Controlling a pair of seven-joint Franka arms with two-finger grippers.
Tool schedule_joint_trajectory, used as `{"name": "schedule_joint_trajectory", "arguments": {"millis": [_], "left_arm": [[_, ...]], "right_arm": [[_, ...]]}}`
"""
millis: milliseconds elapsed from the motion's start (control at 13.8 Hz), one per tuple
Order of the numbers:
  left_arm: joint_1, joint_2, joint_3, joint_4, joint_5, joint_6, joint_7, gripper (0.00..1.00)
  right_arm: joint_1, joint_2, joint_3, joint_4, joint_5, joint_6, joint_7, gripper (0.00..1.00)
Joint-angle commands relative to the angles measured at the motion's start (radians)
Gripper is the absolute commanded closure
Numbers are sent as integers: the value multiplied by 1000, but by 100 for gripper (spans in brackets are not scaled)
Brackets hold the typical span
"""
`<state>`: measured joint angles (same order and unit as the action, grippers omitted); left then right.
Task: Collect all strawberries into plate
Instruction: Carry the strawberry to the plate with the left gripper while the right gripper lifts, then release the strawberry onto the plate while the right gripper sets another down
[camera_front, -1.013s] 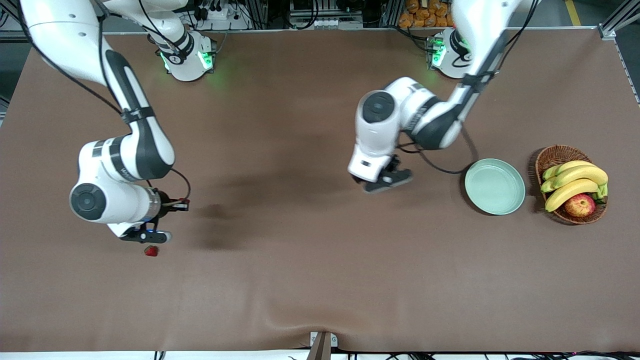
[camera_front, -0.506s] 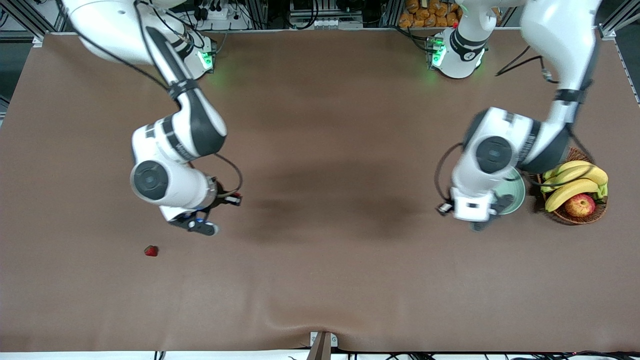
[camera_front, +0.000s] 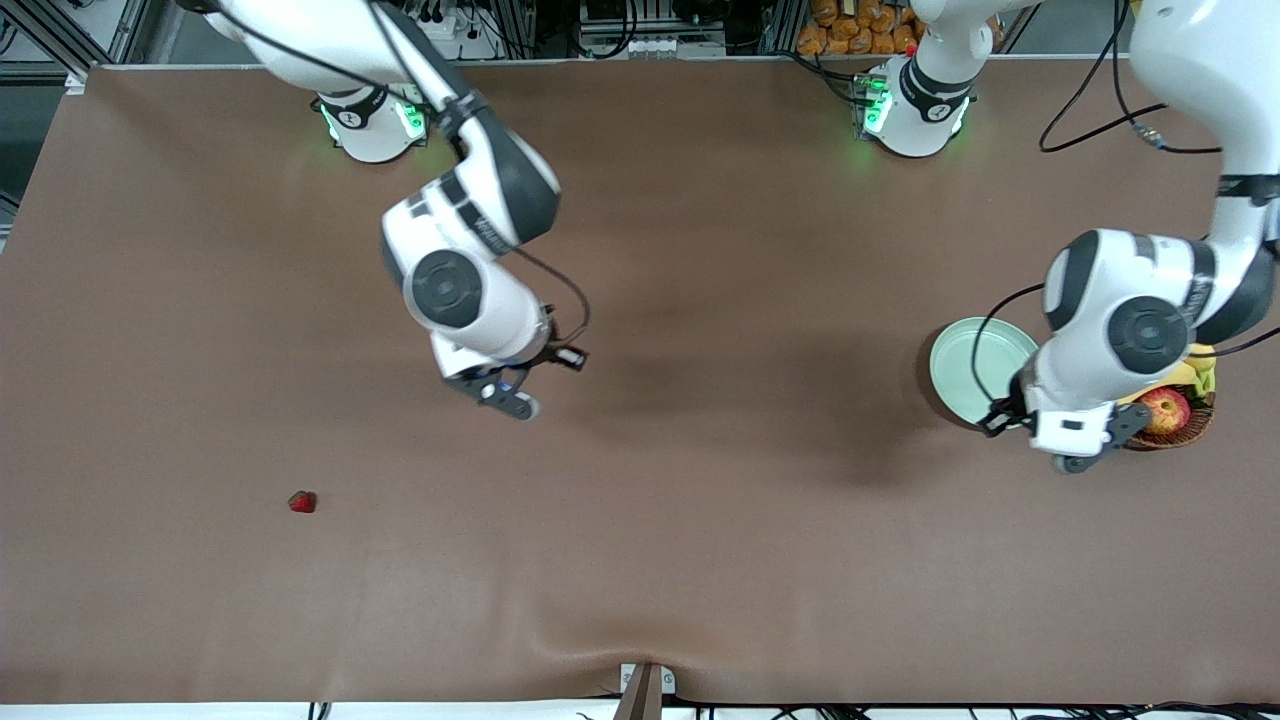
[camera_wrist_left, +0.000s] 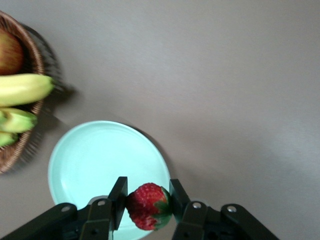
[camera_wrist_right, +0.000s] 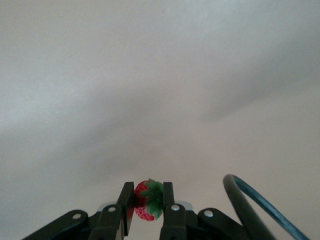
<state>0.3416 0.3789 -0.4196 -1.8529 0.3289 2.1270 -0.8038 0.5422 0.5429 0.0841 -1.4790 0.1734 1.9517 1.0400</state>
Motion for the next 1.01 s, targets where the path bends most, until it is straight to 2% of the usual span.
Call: {"name": "schedule_joint_trajectory", "arguments": {"millis": [0, 145, 362, 651, 941], "left_arm": [[138, -84, -95, -87, -25, -7, 128, 100], [178, -86, -126, -129, -25, -9, 222, 100], [183, -55, -125, -184, -24, -7, 354, 100], [198, 7, -122, -204, -8, 13, 422, 100], [221, 95, -119, -197, 70, 68, 420, 100]], "right_arm": [[86, 52, -12, 23, 11, 76, 131, 100], [143, 95, -14, 23, 6, 154, 210, 100], [211, 150, -15, 22, -3, 262, 281, 100], [271, 180, -20, 22, -6, 282, 345, 100], [306, 232, -24, 19, -26, 323, 396, 100]]}}
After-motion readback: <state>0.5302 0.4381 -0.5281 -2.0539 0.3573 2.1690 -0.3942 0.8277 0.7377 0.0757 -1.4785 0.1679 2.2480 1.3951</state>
